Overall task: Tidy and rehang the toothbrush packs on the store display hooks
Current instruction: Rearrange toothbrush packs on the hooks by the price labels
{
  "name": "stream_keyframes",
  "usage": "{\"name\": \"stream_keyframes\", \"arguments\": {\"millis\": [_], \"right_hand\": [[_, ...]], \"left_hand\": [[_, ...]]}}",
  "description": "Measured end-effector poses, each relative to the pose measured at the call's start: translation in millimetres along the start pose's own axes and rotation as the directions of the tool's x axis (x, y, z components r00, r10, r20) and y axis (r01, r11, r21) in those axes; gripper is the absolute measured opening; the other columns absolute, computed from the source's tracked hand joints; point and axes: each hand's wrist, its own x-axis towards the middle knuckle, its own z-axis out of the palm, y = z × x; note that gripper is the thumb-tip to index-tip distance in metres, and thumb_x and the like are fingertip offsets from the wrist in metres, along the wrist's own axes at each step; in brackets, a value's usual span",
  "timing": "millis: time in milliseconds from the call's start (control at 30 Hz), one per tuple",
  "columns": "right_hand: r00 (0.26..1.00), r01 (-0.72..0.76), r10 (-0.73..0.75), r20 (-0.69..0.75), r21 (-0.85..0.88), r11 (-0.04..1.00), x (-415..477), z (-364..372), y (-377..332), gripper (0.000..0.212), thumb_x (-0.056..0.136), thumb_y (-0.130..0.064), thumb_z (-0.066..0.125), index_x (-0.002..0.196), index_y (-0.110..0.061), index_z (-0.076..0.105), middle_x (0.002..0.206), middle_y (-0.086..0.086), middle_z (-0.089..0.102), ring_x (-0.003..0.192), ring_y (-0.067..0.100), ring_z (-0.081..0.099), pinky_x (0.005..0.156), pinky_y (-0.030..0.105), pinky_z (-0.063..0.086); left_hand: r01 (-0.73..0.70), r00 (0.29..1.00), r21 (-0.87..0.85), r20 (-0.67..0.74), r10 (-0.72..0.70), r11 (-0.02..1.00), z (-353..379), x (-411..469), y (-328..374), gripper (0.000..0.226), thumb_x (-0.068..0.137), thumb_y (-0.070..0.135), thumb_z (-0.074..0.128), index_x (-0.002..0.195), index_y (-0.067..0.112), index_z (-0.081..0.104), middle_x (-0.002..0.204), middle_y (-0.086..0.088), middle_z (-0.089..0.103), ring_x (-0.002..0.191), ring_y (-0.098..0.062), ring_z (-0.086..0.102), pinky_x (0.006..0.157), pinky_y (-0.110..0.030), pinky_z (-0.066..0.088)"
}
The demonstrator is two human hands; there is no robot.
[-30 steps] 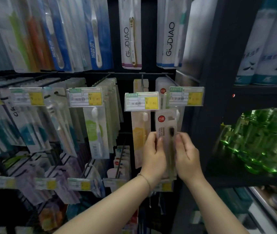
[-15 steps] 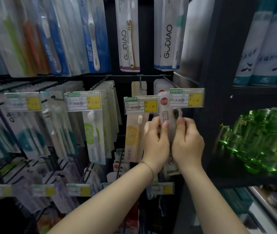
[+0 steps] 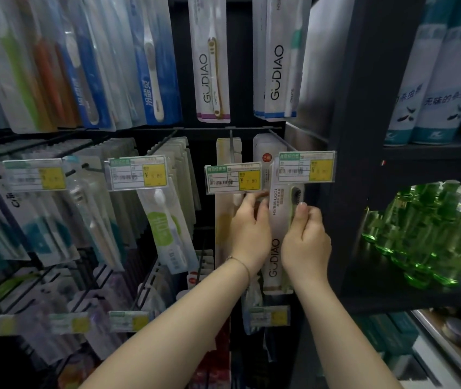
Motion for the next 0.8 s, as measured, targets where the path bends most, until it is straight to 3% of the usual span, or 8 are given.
{"name": "stream_keyframes", "arguments": {"millis": [133, 300, 433, 533, 633, 800], "right_hand": [[1.0, 0.008, -0.008, 0.017, 0.022, 1.0, -1.1, 0.7, 0.9, 0.038, 0.1, -0.044, 0.023, 0.099, -0.017, 0.05, 0.076, -0.003, 0.058, 0.071, 0.016, 0.058, 0.058, 0.03, 0.037], [0.995, 0.002, -0.005, 0.098, 0.025, 1.0, -4.3, -0.4, 0.2, 0.037, 0.091, -0.058, 0.033, 0.103, -0.024, 0.041, 0.087, -0.009, 0.059, 0.073, 0.004, 0.055, 0.056, 0.019, 0.036], [0.993, 0.041, -0.036, 0.109, -0.048, 0.998, -5.8, 2.5, 2.7, 0.055, 0.086, -0.063, 0.046, 0.12, -0.022, 0.035, 0.107, -0.007, 0.06, 0.088, 0.017, 0.062, 0.064, 0.031, 0.049], [0.994, 0.062, -0.054, 0.096, -0.083, 0.995, -4.3, 4.3, 3.6, 0.045, 0.091, -0.053, 0.047, 0.12, -0.021, 0.036, 0.111, -0.004, 0.06, 0.087, 0.017, 0.06, 0.062, 0.031, 0.045], [0.992, 0.092, -0.081, 0.095, -0.111, 0.99, -2.3, 5.2, 5.0, 0.033, 0.097, -0.043, 0.042, 0.12, -0.019, 0.038, 0.11, -0.003, 0.057, 0.083, 0.014, 0.054, 0.059, 0.028, 0.038], [0.988, 0.089, -0.07, 0.134, -0.136, 0.987, 1.0, 6.6, 3.3, 0.03, 0.101, -0.033, 0.033, 0.124, -0.013, 0.039, 0.106, -0.004, 0.048, 0.084, 0.013, 0.047, 0.067, 0.029, 0.036]], "left_hand": [[0.002, 0.999, 0.131, -0.039, 0.003, 0.991, -6.7, 13.3, -0.7, 0.014, 0.091, 0.016, 0.063, 0.102, 0.013, 0.07, 0.096, 0.002, 0.071, 0.09, -0.008, 0.066, 0.085, -0.028, 0.056], [-0.004, 0.998, 0.242, -0.064, 0.02, 0.97, -8.1, 17.1, 3.7, 0.009, 0.09, 0.018, 0.064, 0.095, 0.011, 0.068, 0.09, 0.001, 0.068, 0.081, -0.005, 0.062, 0.072, -0.013, 0.05], [0.05, 0.998, 0.226, -0.057, -0.038, 0.973, -6.3, 15.9, 7.2, 0.013, 0.092, 0.019, 0.06, 0.1, 0.011, 0.068, 0.095, 0.0, 0.068, 0.087, -0.009, 0.062, 0.075, -0.015, 0.051], [0.074, 0.995, 0.228, -0.087, -0.056, 0.971, -5.3, 14.5, 16.2, 0.013, 0.094, 0.021, 0.059, 0.09, 0.014, 0.069, 0.09, 0.003, 0.07, 0.079, -0.005, 0.062, 0.065, -0.008, 0.046], [0.066, 0.994, 0.273, -0.103, -0.039, 0.96, -4.9, 15.2, 22.5, 0.015, 0.094, 0.02, 0.059, 0.079, 0.021, 0.063, 0.087, 0.001, 0.069, 0.076, -0.007, 0.061, 0.066, -0.017, 0.048], [-0.036, 0.999, 0.535, 0.017, 0.033, 0.844, -5.9, 20.1, 24.4, 0.02, 0.097, 0.022, 0.051, 0.095, 0.006, 0.062, 0.097, -0.011, 0.066, 0.089, -0.024, 0.063, 0.08, -0.037, 0.055]]}}
